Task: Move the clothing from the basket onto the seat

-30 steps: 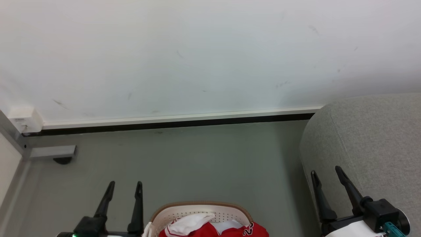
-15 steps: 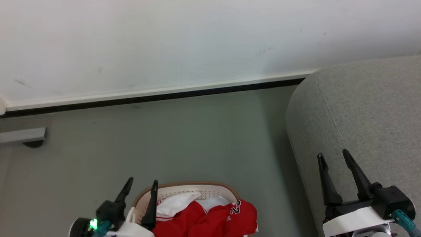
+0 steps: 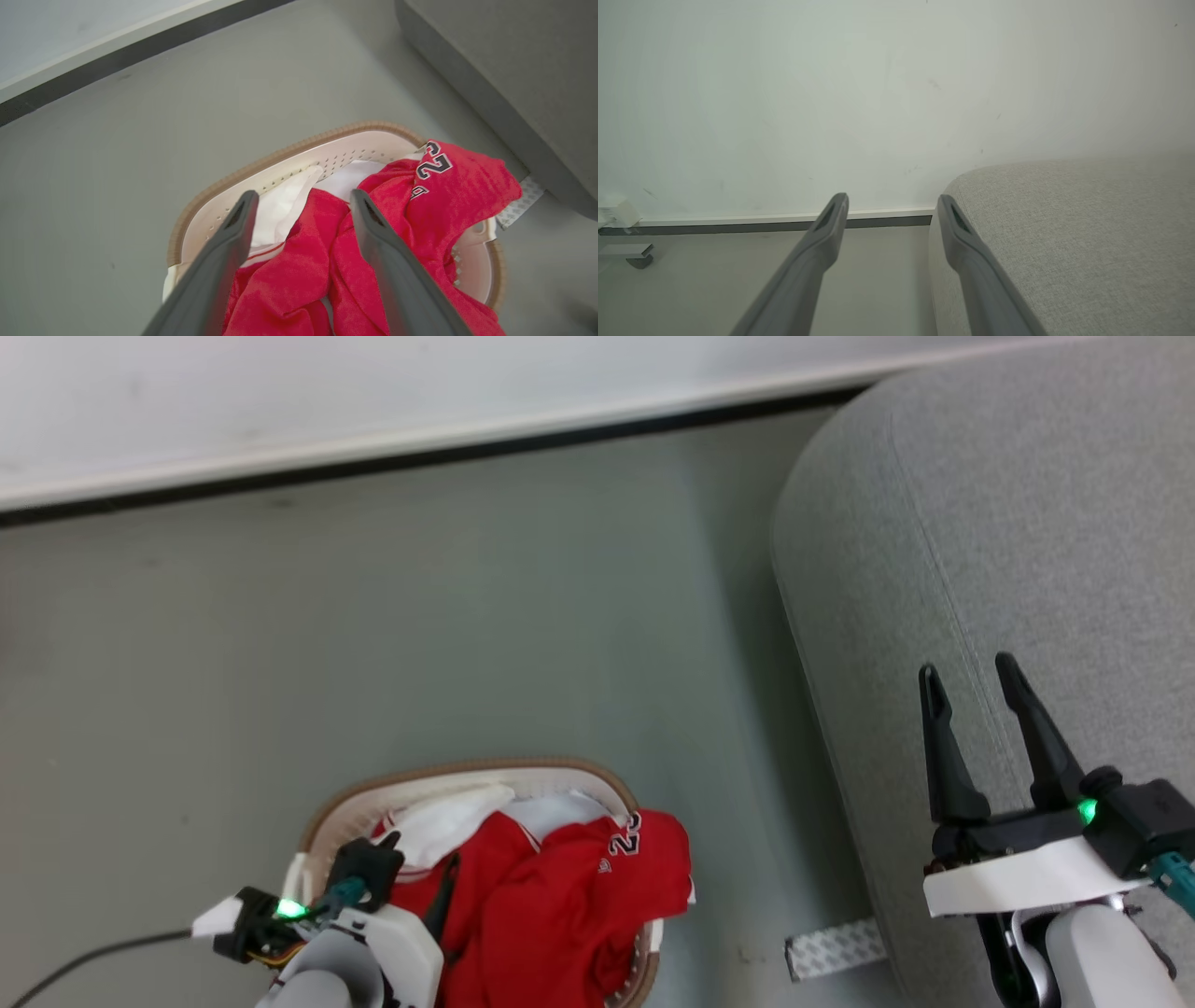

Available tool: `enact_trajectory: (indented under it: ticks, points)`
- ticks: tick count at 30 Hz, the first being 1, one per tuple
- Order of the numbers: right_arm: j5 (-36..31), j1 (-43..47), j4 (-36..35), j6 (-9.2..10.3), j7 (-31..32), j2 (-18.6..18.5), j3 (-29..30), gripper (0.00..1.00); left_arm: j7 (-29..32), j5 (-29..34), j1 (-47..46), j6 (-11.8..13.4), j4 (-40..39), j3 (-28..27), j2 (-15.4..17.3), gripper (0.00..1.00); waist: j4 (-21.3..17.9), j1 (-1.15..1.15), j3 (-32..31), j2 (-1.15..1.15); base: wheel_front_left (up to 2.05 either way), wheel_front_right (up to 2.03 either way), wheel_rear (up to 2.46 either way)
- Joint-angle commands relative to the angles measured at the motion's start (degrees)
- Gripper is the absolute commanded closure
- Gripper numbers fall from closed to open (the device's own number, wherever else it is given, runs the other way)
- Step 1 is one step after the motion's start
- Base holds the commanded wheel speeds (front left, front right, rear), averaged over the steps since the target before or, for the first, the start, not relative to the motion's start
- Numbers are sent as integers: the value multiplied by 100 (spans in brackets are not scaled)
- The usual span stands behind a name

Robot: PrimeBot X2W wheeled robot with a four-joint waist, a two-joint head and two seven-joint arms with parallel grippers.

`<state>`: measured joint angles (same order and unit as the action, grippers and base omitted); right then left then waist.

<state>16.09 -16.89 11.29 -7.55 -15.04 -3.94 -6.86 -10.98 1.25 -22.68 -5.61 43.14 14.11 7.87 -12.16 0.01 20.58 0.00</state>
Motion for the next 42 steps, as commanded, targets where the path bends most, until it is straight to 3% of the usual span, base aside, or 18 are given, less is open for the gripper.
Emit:
enact_trajectory:
  ticks: [1, 12, 20, 27, 39, 40, 41, 42]
  points:
    - [33, -157, -65, 12, -16, -32, 16, 0, 43, 119, -223, -33, 281, 87, 72, 0, -206, -1, 412, 0, 0, 0, 0]
    - [94, -581, -375, 12, -18, -1, 48, 0, 473, 464, -1163, -141, 2001, 697, 234, 0, -461, -1, 1257, 0, 0, 0, 0]
    - [107, -787, -560, 12, -19, -49, 135, 0, 784, 653, -1822, -170, 2664, 1046, 291, 0, -576, -1, 1862, 0, 0, 0, 0]
    - [151, -917, -696, 12, -19, -13, 211, 0, 1132, 762, -2291, -72, 2882, 1206, 376, 0, -651, -1, 2341, 0, 0, 0, 0]
    - [256, -1023, -796, 12, -19, 54, 260, 0, 1438, 620, -2739, -143, 3017, 1369, 340, 0, -719, -1, 2893, 0, 0, 0, 0]
    - [254, -1022, -796, 12, -19, 57, 267, 0, 1433, 606, -2747, -137, 3019, 1369, 332, 36, -713, -1, 2900, 0, 0, 0, 0]
    - [249, -1025, -787, 12, -19, 59, 273, 0, 1391, 581, -2751, -125, 3022, 1371, 321, 56, -705, -1, 2900, 0, 0, 0, 0]
    - [249, -1025, -787, 12, -19, 59, 273, 0, 1391, 581, -2751, -125, 3022, 1371, 321, 56, -705, -1, 2900, 0, 0, 0, 0]
